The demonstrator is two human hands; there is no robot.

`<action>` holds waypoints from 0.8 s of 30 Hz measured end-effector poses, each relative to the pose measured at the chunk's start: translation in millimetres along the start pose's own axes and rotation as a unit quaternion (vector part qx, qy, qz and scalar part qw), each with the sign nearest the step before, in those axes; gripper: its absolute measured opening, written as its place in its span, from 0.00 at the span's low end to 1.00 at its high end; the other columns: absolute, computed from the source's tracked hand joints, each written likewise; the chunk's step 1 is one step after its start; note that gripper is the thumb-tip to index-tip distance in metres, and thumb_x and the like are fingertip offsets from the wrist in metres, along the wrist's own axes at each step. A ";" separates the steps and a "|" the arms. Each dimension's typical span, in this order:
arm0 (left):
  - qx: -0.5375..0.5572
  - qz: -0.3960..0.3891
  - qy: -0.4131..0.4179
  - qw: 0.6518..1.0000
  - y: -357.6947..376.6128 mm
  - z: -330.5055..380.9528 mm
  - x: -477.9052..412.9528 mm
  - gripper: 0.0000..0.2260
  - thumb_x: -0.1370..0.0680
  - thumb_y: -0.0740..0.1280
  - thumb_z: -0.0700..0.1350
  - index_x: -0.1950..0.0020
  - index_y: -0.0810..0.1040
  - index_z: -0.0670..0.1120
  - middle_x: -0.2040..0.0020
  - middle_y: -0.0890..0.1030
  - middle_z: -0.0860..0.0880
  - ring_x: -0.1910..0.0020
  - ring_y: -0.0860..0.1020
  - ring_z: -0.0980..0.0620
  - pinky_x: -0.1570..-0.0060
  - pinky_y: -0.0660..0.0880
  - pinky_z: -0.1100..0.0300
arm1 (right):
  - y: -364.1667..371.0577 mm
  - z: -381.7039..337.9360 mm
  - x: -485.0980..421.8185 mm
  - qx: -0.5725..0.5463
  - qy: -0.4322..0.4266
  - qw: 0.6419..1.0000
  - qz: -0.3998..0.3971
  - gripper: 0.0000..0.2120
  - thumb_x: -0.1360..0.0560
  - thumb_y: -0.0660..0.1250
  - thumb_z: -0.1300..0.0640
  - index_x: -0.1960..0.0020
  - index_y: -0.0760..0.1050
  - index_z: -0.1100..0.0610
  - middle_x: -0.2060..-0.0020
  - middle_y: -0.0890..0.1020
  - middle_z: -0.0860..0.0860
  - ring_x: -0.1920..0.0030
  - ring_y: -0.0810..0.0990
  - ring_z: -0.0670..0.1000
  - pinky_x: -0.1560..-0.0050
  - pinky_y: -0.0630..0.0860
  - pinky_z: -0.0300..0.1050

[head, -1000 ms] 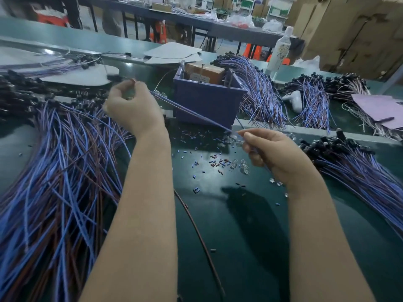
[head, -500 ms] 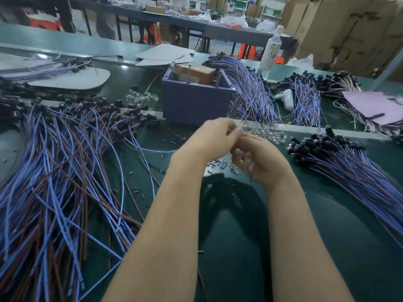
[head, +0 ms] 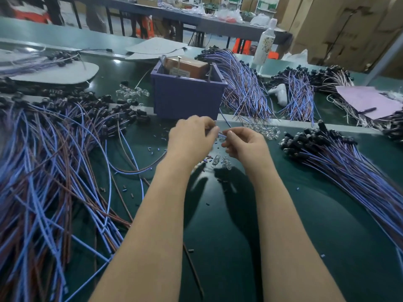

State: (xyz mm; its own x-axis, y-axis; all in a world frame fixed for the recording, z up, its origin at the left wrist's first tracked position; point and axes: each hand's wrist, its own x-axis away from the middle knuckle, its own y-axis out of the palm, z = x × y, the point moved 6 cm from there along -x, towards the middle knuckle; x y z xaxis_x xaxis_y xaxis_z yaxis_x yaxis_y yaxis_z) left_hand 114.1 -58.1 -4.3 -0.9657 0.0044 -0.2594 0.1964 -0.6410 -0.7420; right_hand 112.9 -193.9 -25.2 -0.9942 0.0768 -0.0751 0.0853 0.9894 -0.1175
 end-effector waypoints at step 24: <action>0.387 0.060 0.015 0.920 -33.5 5.4 10.5 0.07 0.20 0.61 0.39 0.54 0.76 0.49 0.63 0.81 0.54 0.68 0.77 0.63 0.65 0.72 0.69 | 22.5 -22.4 12.1 0.108 -0.093 0.990 0.011 0.15 0.20 0.59 0.52 0.37 0.73 0.58 0.41 0.76 0.52 0.41 0.76 0.48 0.39 0.71 0.42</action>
State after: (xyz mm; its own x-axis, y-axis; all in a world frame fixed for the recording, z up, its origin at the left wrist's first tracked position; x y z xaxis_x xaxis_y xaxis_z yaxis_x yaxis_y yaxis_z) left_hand 96.4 -40.7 21.1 -0.9377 -0.0889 -0.3359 0.1111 -0.9927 -0.0473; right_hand 101.4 -167.9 -6.6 -0.9645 0.0551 -0.2583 0.1393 0.9370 -0.3204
